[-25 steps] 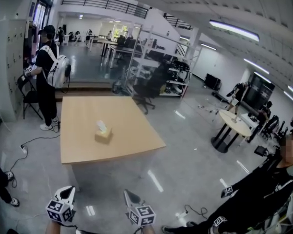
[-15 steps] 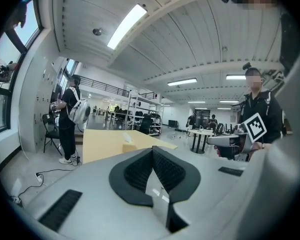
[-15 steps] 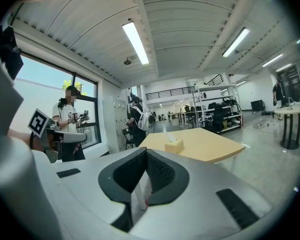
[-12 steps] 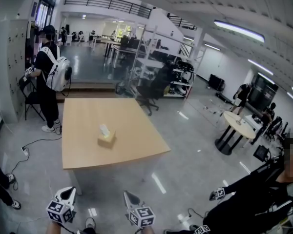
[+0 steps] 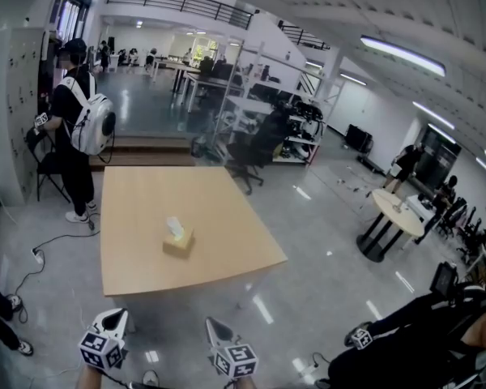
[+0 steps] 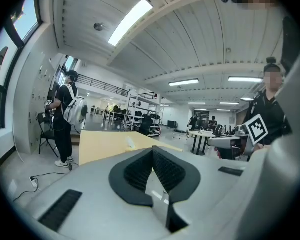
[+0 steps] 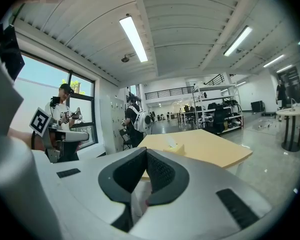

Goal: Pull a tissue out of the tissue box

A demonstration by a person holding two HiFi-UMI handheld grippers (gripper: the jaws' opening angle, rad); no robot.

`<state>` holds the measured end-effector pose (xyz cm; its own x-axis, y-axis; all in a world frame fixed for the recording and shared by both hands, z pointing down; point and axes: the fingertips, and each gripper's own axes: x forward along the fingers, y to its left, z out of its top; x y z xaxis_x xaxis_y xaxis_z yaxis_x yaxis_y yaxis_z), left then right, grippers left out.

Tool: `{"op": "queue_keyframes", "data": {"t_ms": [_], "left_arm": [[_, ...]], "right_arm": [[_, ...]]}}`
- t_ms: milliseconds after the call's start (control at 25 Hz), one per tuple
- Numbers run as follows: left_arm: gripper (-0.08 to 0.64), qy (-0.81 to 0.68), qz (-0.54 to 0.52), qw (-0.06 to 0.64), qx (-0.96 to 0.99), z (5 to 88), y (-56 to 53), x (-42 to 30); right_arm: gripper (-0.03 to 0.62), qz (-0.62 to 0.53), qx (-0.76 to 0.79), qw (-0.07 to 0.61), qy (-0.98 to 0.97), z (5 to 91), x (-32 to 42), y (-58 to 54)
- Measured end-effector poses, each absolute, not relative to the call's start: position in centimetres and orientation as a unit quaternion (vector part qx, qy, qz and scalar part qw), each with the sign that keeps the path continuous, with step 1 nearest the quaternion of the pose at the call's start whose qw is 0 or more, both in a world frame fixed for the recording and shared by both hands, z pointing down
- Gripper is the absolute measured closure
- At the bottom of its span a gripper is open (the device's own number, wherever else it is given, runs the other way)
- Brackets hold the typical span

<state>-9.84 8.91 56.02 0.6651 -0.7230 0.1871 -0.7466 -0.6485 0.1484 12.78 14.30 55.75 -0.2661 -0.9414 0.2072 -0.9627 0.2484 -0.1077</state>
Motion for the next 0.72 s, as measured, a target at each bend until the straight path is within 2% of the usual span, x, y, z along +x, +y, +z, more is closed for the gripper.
{"op": "queue_keyframes", "data": {"t_ms": [720], "left_arm": [[0.552, -0.388, 0.051, 0.111, 0.914, 56.4, -0.4, -12.0]], "right_arm": [[0.581, 0.109, 0.622, 0.058, -0.773, 56.4, 10.5, 5.8]]}}
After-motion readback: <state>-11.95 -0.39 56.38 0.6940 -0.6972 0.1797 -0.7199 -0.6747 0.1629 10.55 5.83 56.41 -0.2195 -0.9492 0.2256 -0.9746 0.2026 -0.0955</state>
